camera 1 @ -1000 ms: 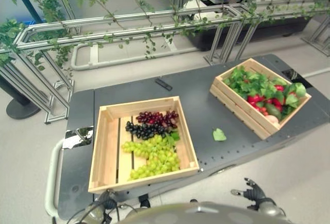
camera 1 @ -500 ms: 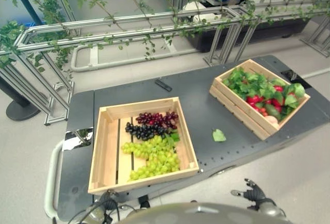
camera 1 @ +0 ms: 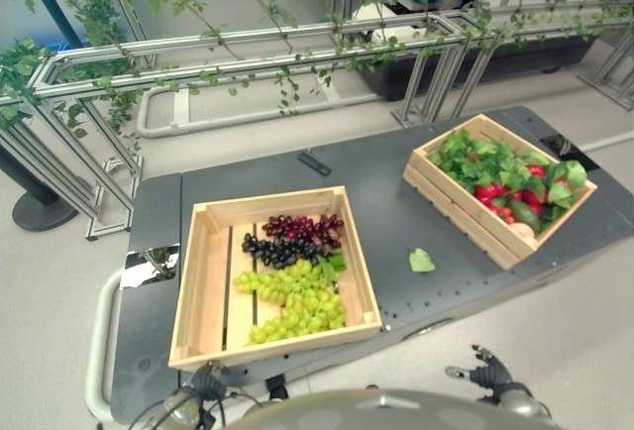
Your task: Pick up the fruits from the basket on one side to the basket on the other side
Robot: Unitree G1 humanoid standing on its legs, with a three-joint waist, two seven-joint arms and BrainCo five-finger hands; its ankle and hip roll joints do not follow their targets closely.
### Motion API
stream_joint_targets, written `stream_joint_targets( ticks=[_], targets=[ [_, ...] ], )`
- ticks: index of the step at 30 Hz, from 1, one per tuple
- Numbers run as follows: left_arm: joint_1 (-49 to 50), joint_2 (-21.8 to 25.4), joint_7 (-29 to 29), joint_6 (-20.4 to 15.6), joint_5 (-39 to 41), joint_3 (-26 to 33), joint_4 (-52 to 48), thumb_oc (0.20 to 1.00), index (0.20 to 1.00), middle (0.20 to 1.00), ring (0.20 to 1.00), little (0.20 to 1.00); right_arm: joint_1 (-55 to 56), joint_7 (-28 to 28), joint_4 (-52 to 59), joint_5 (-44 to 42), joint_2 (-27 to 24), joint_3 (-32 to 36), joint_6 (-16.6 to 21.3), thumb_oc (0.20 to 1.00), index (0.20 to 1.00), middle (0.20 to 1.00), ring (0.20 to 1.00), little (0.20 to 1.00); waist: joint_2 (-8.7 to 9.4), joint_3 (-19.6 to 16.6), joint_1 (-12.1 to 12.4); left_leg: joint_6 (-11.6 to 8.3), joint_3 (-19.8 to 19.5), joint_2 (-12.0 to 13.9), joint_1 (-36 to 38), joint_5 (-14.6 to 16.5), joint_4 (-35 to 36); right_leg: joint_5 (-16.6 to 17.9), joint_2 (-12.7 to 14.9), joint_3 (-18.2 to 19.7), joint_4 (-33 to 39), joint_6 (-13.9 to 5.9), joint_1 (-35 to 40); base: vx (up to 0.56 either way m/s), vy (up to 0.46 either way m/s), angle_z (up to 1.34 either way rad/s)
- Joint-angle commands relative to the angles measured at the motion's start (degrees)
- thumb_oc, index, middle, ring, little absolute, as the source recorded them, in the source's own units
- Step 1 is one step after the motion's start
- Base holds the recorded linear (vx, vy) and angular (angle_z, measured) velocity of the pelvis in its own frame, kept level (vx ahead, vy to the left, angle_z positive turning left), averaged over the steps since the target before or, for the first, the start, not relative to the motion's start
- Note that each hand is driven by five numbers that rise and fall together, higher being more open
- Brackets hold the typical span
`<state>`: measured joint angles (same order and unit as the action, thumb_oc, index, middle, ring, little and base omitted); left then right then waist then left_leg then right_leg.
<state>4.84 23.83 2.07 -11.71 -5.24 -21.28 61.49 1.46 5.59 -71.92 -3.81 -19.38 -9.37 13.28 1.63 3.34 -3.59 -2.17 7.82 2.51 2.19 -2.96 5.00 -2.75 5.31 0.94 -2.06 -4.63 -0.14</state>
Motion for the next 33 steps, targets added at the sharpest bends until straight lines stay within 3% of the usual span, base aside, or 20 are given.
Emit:
stream_joint_targets(
  ticks=[1,5,7,11,17,28,32,33],
  targets=[
    [-3.82,5.45,-0.95,-5.06,3.78,4.37,-13.3,1.0,1.0,1.0,1.0,1.0,-1.37,0.61,2.25,-2.91,-3.36,1.23,0.96,1.0,1.0,1.0,1.0,1.0,0.61,2.64,-0.54,-0.74,-1.03,0.87,-1.29,4.84,-4.62,4.25,4.78,-1.47,-0.69,-5.65,-1.95,0.0,0.0,0.0],
    [5.95,15.07,-3.88,-6.51,6.24,13.14,-35.0,1.0,1.0,1.0,1.0,1.0,0.04,0.19,4.64,-4.43,-4.86,3.46,1.79,1.0,1.0,1.0,1.0,1.0,0.34,3.59,0.63,-0.81,-1.61,0.92,-1.86,4.59,-4.72,4.32,4.96,-2.03,-0.58,-5.81,-2.02,-0.03,-0.007,0.04],
    [8.92,19.09,-5.73,-7.17,6.18,16.7,-40.87,1.0,1.0,1.0,1.0,1.0,0.06,-0.35,4.19,-4.78,-4.84,3.63,1.93,1.0,1.0,1.0,1.0,1.0,0.47,3.8,0.99,-0.88,-1.84,1.05,-1.99,4.49,-4.67,4.31,5.1,-2.35,-0.58,-5.85,-1.95,-0.01,-0.025,0.04],
    [9.33,25.23,-7.16,-8.49,6.98,19.81,-44.63,1.0,1.0,1.0,1.0,1.0,0.26,-1.85,3.63,-4.99,-4.56,2.95,1.96,1.0,1.0,1.0,1.0,1.0,0.74,3.95,1.34,-1.07,-2.15,1.17,-2.05,4.31,-4.46,4.18,5.21,-2.58,-0.67,-5.86,-1.89,0.0,-0.025,0.1],
    [7.48,29.99,-7.0,-9.38,9.99,23.39,-51.18,1.0,1.0,1.0,1.0,1.0,1.27,-2.95,4.41,-5.89,-4.18,2.15,2.21,1.0,1.0,1.0,1.0,1.0,0.95,4.03,1.54,-1.23,-2.76,1.22,-2.08,4.16,-4.28,3.87,5.19,-3.11,-1.09,-5.65,-1.91,0.0,-0.014,0.03],
    [-3.66,34.18,-6.71,-8.9,8.66,18.54,-51.14,1.0,1.0,1.0,1.0,1.0,1.0,-3.44,4.27,-5.37,-3.38,-0.15,1.55,1.0,1.0,1.0,1.0,1.0,0.85,4.45,0.79,-1.35,-2.71,1.29,-2.02,4.39,-4.65,3.39,5.24,-2.91,-1.97,-5.5,-2.28,0.0,-0.008,0.02],
    [-14.83,35.16,-5.7,-8.43,6.47,11.11,-46.13,1.0,1.0,1.0,1.0,1.0,-0.05,-3.31,5.21,-5.07,-3.7,-1.16,1.35,1.0,1.0,1.0,1.0,1.0,0.49,5.92,0.04,-1.42,-2.33,1.26,-3.02,4.4,-5.45,3.45,5.24,-2.34,-2.88,-5.48,-3.85,-0.05,0.007,-0.02],
    [-21.43,35.33,-4.88,-7.92,5.26,6.95,-44.54,1.0,1.0,1.0,1.0,1.0,-0.75,-3.09,5.51,-4.91,-3.97,-2.01,1.2,1.0,1.0,1.0,1.0,1.0,0.21,7.1,-0.62,-1.42,-2.32,1.21,-4.12,4.34,-6.26,3.45,5.15,-2.02,-3.71,-5.45,-5.01,-0.06,0.005,-0.06]
  ],
)
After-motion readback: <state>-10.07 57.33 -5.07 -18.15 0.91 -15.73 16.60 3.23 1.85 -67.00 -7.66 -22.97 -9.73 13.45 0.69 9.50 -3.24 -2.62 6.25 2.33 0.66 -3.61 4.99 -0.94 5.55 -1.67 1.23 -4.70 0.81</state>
